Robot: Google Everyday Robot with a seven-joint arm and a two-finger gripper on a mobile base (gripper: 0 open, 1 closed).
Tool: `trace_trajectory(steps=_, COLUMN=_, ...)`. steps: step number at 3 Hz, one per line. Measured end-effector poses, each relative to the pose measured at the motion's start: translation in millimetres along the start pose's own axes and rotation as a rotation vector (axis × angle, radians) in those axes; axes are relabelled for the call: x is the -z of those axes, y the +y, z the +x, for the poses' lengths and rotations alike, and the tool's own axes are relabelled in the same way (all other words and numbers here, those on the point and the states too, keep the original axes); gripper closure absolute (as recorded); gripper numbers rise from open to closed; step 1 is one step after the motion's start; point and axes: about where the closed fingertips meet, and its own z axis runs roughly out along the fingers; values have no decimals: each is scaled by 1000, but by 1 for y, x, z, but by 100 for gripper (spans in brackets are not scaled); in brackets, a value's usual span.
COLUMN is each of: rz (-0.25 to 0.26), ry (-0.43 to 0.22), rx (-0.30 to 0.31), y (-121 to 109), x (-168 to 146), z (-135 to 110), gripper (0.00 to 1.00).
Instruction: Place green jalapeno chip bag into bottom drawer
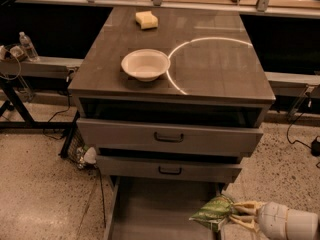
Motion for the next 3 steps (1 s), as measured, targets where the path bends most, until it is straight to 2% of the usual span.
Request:
trace_trajectory(steps=1, rz=-24, ry=-45, rx=-16, y=19, x=-43, z=20, gripper=100)
trace_trajectory(steps=3, rz=-35, ry=-114, rx=-30, y=38, x=-104, z=40, gripper=100)
